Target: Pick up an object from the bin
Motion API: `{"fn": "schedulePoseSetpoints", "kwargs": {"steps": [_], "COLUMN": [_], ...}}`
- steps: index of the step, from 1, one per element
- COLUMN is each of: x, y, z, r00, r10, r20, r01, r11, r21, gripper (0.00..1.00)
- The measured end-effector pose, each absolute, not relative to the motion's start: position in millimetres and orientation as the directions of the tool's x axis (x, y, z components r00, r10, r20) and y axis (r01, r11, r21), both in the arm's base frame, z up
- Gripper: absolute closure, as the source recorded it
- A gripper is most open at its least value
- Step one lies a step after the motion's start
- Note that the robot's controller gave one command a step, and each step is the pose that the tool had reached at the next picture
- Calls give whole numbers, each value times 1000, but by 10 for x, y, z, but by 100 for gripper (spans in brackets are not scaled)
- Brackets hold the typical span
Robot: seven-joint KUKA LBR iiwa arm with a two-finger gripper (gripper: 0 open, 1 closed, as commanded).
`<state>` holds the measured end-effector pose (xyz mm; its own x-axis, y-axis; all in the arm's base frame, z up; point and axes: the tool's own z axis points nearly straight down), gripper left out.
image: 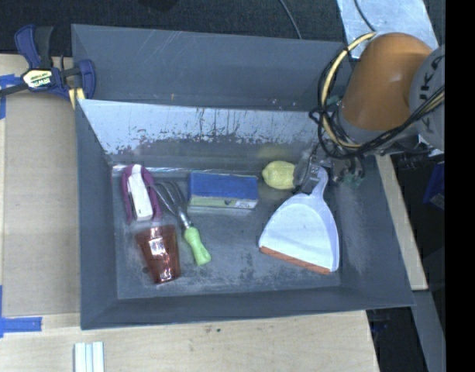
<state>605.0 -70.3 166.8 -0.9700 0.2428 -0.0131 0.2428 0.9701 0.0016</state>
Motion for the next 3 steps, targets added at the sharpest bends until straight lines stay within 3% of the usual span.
{"fn": "schedulePoseSetpoints", "kwargs": {"steps": [1,2,3], "x": [5659,6073,5899], "y": [-582,-661,-591], "z": [1581,952,1842], "r00": [-1000,-946,-986], "r10": [1,324,167], "r20": [-9,-6,-9], "r01": [1,323,167], "r11": [1000,946,986], "r21": [-2,4,0], "gripper": [100,100,100]}}
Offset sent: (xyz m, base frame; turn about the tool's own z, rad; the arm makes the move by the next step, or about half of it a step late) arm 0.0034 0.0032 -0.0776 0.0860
